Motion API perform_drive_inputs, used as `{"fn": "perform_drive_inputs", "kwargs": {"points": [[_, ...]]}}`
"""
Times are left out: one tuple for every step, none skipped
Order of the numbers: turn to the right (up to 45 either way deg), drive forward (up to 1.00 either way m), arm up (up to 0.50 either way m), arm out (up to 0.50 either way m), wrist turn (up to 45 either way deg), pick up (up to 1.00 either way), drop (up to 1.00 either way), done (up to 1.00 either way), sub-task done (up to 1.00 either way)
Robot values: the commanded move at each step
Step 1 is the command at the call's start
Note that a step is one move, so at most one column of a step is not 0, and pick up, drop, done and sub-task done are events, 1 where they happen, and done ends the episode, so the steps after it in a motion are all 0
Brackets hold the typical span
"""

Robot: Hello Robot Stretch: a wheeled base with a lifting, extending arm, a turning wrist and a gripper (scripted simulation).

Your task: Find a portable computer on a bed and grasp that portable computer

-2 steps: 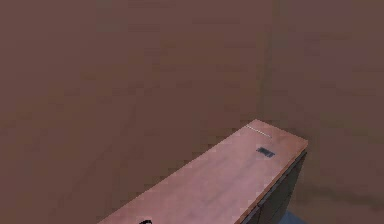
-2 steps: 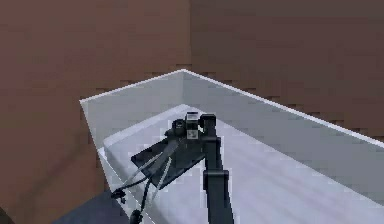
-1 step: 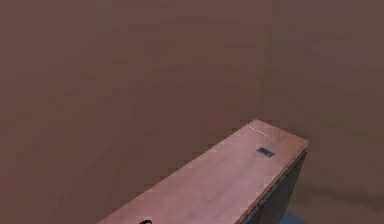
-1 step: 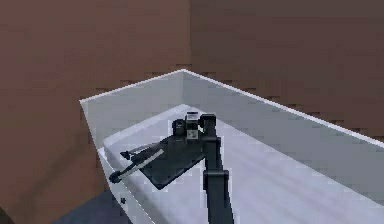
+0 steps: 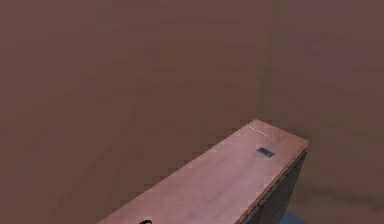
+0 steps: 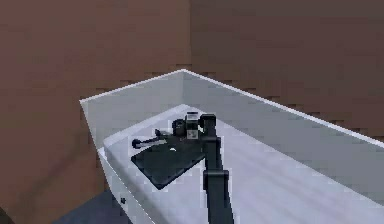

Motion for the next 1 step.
{"fn": "perform_drive_inputs", "kwargs": {"points": [[0.0, 0.00, 0.00, 0.00, 3.0, 0.00, 0.00, 0.00, 0.00]]}}
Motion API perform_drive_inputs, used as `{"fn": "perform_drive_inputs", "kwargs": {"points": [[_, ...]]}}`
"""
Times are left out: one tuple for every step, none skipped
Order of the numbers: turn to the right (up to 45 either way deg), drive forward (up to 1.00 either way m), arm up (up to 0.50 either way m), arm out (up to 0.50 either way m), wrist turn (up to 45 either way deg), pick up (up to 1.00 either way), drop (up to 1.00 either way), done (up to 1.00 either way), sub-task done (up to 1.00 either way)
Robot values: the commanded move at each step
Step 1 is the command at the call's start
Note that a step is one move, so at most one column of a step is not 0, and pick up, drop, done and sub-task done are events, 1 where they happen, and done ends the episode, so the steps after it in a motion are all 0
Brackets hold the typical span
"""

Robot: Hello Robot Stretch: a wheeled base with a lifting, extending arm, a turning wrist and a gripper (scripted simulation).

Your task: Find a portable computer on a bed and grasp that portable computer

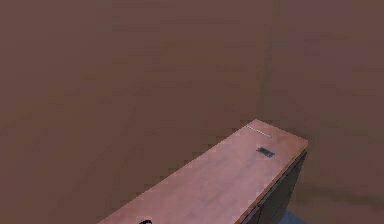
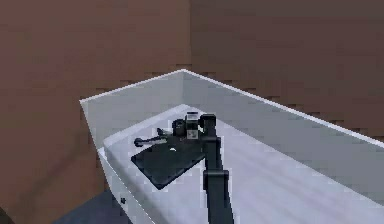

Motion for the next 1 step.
{"fn": "perform_drive_inputs", "kwargs": {"points": [[0.0, 0.00, -0.30, 0.00, 0.0, 0.00, 0.00, 0.00, 0.00]]}}
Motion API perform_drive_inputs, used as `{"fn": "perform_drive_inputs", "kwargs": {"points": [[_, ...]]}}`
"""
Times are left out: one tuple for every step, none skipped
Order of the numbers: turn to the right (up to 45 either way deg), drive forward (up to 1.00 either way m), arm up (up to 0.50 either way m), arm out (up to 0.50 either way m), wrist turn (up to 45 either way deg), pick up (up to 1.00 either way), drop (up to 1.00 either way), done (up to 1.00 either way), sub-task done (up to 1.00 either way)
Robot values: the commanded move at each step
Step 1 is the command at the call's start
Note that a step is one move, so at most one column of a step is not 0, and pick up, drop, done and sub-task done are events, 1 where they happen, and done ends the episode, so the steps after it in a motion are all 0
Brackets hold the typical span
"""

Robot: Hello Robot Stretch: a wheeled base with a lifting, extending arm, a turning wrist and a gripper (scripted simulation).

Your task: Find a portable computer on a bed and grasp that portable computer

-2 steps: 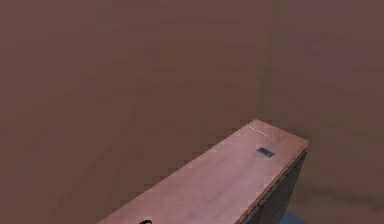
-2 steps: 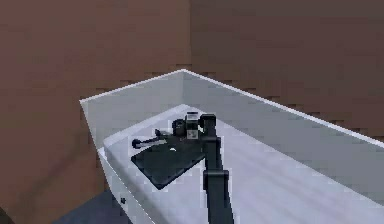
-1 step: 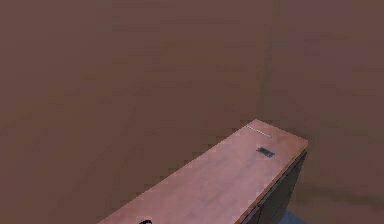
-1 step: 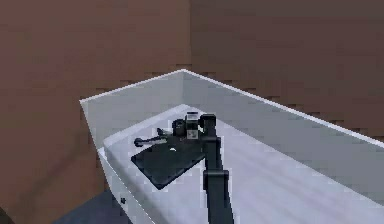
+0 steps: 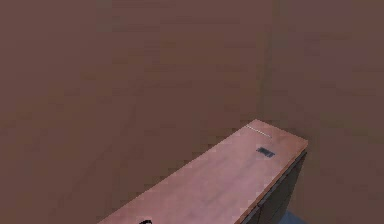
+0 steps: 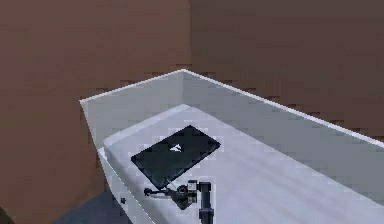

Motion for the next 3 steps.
{"fn": "perform_drive_inputs", "kwargs": {"points": [[0.0, 0.00, 0.00, 0.00, 0.0, 1.00, 0.00, 0.00, 0.00], [0.0, 0.00, 0.10, 0.00, 0.0, 0.00, 0.00, 0.00, 0.00], [0.0, 0.00, 0.00, 0.00, 0.0, 0.00, 0.00, 1.00, 0.00]]}}
